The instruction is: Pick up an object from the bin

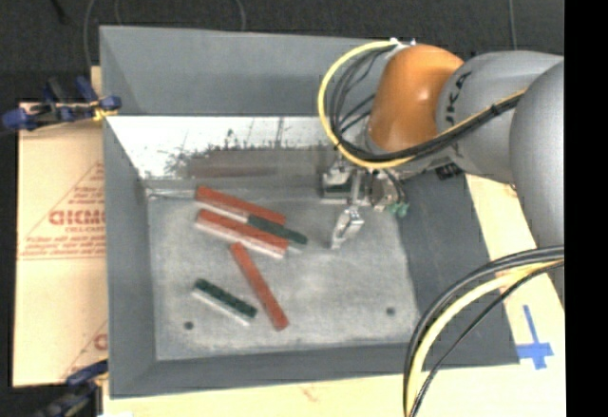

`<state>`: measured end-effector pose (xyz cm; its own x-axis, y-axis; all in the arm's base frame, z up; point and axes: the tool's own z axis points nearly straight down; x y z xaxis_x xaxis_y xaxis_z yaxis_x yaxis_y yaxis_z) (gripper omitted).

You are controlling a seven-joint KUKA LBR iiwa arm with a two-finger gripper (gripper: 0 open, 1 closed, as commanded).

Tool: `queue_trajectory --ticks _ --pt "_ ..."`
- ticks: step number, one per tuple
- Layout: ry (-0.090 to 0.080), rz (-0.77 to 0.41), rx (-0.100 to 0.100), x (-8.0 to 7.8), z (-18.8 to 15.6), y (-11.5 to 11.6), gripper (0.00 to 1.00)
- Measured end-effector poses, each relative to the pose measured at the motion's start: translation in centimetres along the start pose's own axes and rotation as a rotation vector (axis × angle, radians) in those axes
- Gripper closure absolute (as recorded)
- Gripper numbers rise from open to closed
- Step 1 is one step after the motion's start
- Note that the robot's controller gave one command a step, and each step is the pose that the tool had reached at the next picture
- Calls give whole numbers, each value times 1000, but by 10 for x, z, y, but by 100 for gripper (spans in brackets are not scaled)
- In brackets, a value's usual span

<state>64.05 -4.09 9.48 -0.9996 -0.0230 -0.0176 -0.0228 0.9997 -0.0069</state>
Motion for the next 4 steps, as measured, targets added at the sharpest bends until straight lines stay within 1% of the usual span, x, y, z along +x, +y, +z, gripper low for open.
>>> queue_trajectory --ticks 1,2,3,4 --pt "10 87 -7 -4 9 23 0" --pt "14 126 -5 5 13 34 0" --pt "5 247 1 33 12 69 100" --pt "5 246 1 33 12 69 100"
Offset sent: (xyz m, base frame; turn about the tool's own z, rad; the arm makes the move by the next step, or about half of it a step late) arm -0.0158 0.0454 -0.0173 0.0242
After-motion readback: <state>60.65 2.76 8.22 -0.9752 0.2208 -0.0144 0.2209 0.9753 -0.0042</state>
